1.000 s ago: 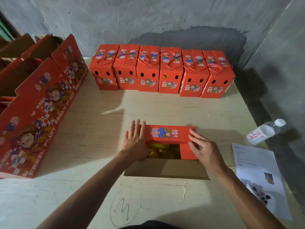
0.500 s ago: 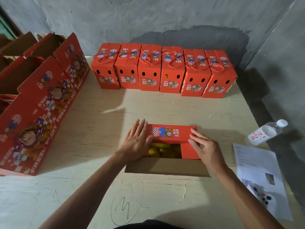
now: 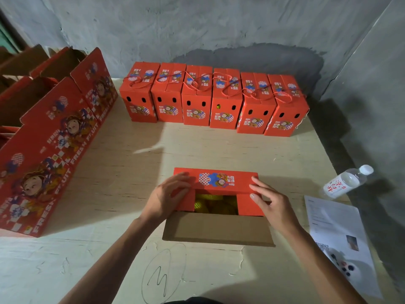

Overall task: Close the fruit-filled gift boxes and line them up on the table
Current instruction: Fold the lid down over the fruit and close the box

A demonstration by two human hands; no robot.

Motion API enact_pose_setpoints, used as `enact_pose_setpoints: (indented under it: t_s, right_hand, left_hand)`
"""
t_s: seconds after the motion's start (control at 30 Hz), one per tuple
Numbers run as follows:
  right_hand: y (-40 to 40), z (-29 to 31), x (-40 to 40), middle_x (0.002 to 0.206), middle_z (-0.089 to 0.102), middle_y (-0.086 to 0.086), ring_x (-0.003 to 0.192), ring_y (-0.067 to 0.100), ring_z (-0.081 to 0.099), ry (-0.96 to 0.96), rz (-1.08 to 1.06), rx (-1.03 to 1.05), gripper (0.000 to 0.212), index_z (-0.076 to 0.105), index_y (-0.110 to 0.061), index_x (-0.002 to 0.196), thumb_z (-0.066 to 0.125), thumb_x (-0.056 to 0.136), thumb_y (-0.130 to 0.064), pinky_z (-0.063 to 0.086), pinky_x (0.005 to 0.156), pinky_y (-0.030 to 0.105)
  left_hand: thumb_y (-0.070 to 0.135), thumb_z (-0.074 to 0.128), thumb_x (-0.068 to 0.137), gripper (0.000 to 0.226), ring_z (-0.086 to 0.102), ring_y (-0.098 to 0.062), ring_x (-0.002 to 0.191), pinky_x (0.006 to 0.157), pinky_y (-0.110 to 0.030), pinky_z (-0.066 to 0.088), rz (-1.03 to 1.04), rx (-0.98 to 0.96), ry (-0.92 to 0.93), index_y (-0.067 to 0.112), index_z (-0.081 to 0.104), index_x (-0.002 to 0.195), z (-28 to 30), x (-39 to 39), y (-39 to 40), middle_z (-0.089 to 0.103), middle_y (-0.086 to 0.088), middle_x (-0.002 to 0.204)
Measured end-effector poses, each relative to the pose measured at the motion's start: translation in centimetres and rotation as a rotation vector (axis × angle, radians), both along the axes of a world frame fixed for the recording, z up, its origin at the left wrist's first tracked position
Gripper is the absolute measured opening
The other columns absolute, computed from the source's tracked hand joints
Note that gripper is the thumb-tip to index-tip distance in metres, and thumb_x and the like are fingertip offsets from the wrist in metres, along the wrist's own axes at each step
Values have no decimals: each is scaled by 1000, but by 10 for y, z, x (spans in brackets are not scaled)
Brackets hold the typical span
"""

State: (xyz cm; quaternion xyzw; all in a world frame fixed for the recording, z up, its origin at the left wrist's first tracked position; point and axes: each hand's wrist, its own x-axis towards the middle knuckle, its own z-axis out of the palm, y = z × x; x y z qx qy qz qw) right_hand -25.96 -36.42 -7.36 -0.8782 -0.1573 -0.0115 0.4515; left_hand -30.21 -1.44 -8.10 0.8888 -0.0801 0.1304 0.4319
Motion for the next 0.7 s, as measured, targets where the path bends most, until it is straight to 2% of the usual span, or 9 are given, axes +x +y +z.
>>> enact_pose_setpoints:
  t_s: [0.13,0.2,0.27,0.33,0.43,0.5,0.53,0.63,0.7]
  right_hand:
    - [-14,0,-12,146,59,-16,114,-3,66,-38,48,-47,19,77,-14,113,65,99,-7,48,87,8]
    - [-14,0,-18,147,58,-12,115,-1,66,-62,63,-69,20,75,-11,110,60,101,-2,50,92,13]
    - [-14,1,-21,149,56,-8,128,2,60,-51,84,-81,32,74,-7,116,52,100,10,46,105,18]
    - [-18,4,-23,152,52,-12,137,1,51,14,97,-91,53,72,-10,125,43,95,23,37,113,15]
    - [-23,5,-27,158,41,-25,142,-4,42,123,120,-102,70,64,-22,139,40,92,25,41,102,10]
    - [-23,6,-30,160,31,-31,143,-7,39,187,157,-95,76,55,-31,145,46,92,22,48,87,11]
    - [-24,6,-31,161,28,-33,144,-8,36,209,170,-91,78,52,-34,146,50,91,22,47,90,10]
    - [-28,8,-32,163,23,-32,148,-6,30,284,207,-43,80,48,-30,149,59,89,21,45,96,15]
    - [-29,10,-34,163,23,-32,146,-5,36,368,250,36,77,48,-29,150,75,88,7,48,101,19]
  left_hand:
    - [6,70,96,14,60,-10,130,106,-41,52,-41,79,-83,11,79,106,0,-23,17,70,8,131]
    - [13,67,99,18,62,-15,128,102,-42,54,-114,200,-129,10,77,114,2,-30,25,68,2,133]
    - [32,62,103,31,64,-22,121,97,-41,55,-194,277,-179,9,74,119,6,-36,27,66,2,136]
    - [45,45,109,45,65,-25,114,92,-40,57,-206,288,-190,11,73,120,11,-40,24,64,6,138]
    - [37,28,112,49,63,-23,116,92,-37,57,-198,284,-166,16,71,125,16,-42,24,62,10,137]
    - [11,47,105,35,59,-19,123,91,-40,58,-196,297,-114,21,67,132,14,-43,27,58,14,144]
    - [9,55,101,39,57,-16,127,91,-41,57,-199,283,-84,24,64,135,13,-45,29,55,17,146]
    - [40,68,95,48,50,-13,136,100,-38,52,-264,236,-8,23,60,140,17,-50,29,50,19,151]
    - [48,79,86,62,50,-14,137,105,-36,48,-259,188,29,23,60,139,17,-53,25,52,17,149]
